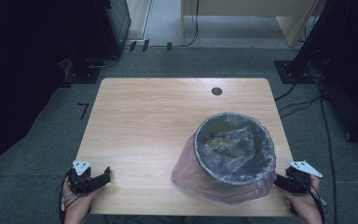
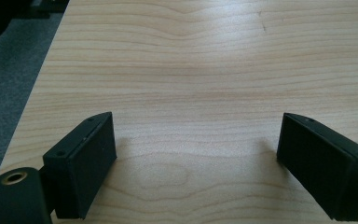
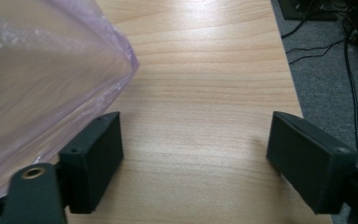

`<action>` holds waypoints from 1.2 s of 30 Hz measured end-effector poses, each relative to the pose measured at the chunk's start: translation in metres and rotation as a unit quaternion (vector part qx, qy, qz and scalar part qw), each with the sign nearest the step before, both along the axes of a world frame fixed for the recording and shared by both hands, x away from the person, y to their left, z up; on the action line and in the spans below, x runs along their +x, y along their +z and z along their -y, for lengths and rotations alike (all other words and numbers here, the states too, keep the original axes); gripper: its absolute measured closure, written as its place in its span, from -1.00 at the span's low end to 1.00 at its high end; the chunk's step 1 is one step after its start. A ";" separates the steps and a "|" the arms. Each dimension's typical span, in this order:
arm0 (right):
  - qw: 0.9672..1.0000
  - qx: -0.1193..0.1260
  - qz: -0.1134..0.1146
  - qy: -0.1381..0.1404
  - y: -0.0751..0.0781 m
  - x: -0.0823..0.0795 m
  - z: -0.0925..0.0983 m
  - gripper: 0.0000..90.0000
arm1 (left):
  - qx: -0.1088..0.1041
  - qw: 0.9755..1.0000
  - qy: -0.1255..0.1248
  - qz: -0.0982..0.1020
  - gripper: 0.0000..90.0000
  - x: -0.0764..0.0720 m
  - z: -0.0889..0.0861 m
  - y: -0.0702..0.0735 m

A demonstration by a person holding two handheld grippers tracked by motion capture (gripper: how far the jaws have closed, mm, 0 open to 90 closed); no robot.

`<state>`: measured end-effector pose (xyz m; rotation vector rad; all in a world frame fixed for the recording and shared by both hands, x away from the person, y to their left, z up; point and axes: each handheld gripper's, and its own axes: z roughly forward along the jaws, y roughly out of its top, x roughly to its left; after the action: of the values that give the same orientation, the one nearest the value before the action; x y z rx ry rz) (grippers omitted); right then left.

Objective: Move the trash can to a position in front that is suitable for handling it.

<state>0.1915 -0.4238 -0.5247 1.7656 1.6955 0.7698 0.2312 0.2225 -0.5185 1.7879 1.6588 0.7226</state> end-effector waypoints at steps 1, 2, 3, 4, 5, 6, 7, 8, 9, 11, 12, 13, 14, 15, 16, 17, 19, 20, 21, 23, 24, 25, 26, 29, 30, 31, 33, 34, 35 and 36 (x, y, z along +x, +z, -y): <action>1.000 0.001 -0.001 0.000 0.000 0.000 0.000 -0.64 | 0.000 1.000 0.000 0.000 -0.76 0.000 0.000 0.000; 1.000 0.001 -0.001 0.000 0.000 0.000 0.000 -0.64 | 0.000 1.000 0.000 0.000 -0.76 0.000 0.000 0.000; 1.000 0.001 -0.001 0.000 0.000 0.000 0.000 -0.64 | 0.000 1.000 0.000 0.000 -0.76 0.000 0.000 0.000; 1.000 0.000 0.000 0.001 0.000 0.000 0.000 -0.64 | 0.000 1.000 0.001 0.000 -0.76 0.000 0.000 0.000; 1.000 0.000 -0.003 -0.002 0.001 0.000 0.000 -0.62 | 0.000 1.000 0.001 0.000 -0.76 0.000 0.000 0.000; 1.000 -0.001 -0.004 -0.007 0.001 0.000 -0.001 -0.52 | 0.000 1.000 0.001 0.000 -0.76 0.001 0.000 0.000; 1.000 -0.001 0.002 -0.025 0.006 0.000 -0.003 -0.24 | 0.001 1.000 0.003 -0.001 -0.76 0.001 0.000 0.000; 1.000 -0.001 0.002 -0.025 0.006 0.000 -0.003 -0.24 | 0.001 1.000 0.003 -0.001 -0.75 0.001 0.000 0.000; 0.999 0.012 0.031 -0.031 0.012 -0.001 -0.006 -0.05 | 0.001 1.000 0.006 -0.002 -0.75 0.002 0.000 0.000; 0.998 0.025 0.048 -0.030 0.016 -0.001 -0.008 0.05 | 0.001 1.000 0.010 -0.001 -0.75 0.003 0.001 0.000; 0.997 0.036 0.064 -0.031 0.019 -0.002 -0.010 0.15 | 0.001 1.000 0.011 -0.001 -0.75 0.003 0.001 0.000; 0.995 0.049 0.083 -0.032 0.022 -0.003 -0.013 0.23 | 0.001 1.000 0.011 -0.001 -0.75 0.003 0.001 0.000; 0.994 0.055 0.092 -0.030 0.024 -0.003 -0.016 0.28 | 0.001 1.000 0.011 -0.001 -0.75 0.003 0.001 0.000; 0.992 0.066 0.109 -0.018 0.026 -0.003 -0.025 0.34 | 0.001 1.000 0.011 -0.001 -0.75 0.003 0.001 0.000; 0.992 0.066 0.109 -0.018 0.026 -0.003 -0.025 0.34 | 0.001 1.000 0.011 -0.001 -0.75 0.003 0.001 0.000; 0.991 0.065 0.115 0.003 0.026 -0.002 -0.036 0.34 | 0.001 1.000 0.011 -0.001 -0.75 0.003 0.001 0.000; 0.991 0.064 0.117 0.008 0.027 -0.001 -0.040 0.34 | 0.000 1.000 0.011 -0.001 -0.75 0.003 0.001 0.000; 0.990 0.071 0.120 0.014 0.028 0.000 -0.051 0.34 | -0.003 1.000 0.011 0.000 -0.75 0.003 0.001 0.000; 0.990 0.076 0.119 0.015 0.029 0.000 -0.054 0.34 | -0.003 1.000 0.011 0.000 -0.75 0.003 0.001 0.000; 0.989 0.084 0.120 0.018 0.029 0.000 -0.057 0.34 | -0.003 1.000 0.011 0.000 -0.75 0.003 0.001 0.000; 0.988 0.091 0.121 0.022 0.029 0.001 -0.061 0.35 | -0.003 1.000 0.011 0.000 -0.75 0.003 0.001 0.000; 0.988 0.095 0.122 0.022 0.029 0.001 -0.063 0.39 | -0.001 1.000 0.011 -0.001 -0.75 0.003 0.001 0.000; 0.986 0.111 0.122 0.021 0.029 0.001 -0.067 0.38 | 0.000 1.000 0.011 -0.001 -0.75 0.003 0.001 0.000; 0.984 0.125 0.121 0.025 0.029 0.001 -0.070 0.38 | 0.000 1.000 0.010 -0.001 -0.75 0.003 0.001 0.000; 0.984 0.125 0.121 0.025 0.029 0.001 -0.070 0.38 | 0.000 1.000 0.010 -0.001 -0.75 0.003 0.001 0.000; 0.985 0.123 0.121 0.029 0.028 0.002 -0.073 0.38 | 0.000 1.000 0.010 -0.001 -0.75 0.003 0.001 0.000; 0.984 0.123 0.122 0.035 0.028 0.002 -0.075 0.38 | 0.000 1.000 0.010 -0.001 -0.75 0.003 0.001 0.000; 0.984 0.126 0.121 0.037 0.028 0.002 -0.077 0.38 | 0.000 1.000 0.010 -0.001 -0.75 0.003 0.001 0.000; 0.984 0.126 0.121 0.037 0.028 0.002 -0.077 0.38 | 0.000 1.000 0.010 -0.001 -0.75 0.003 0.001 0.000; 0.984 0.125 0.121 0.041 0.028 0.002 -0.078 0.38 | 0.000 1.000 0.010 -0.001 -0.75 0.003 0.001 0.000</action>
<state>0.1939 -0.3454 -0.4971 1.6894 1.5689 1.2286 0.2340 0.2214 -0.5183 1.7756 1.6807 0.7306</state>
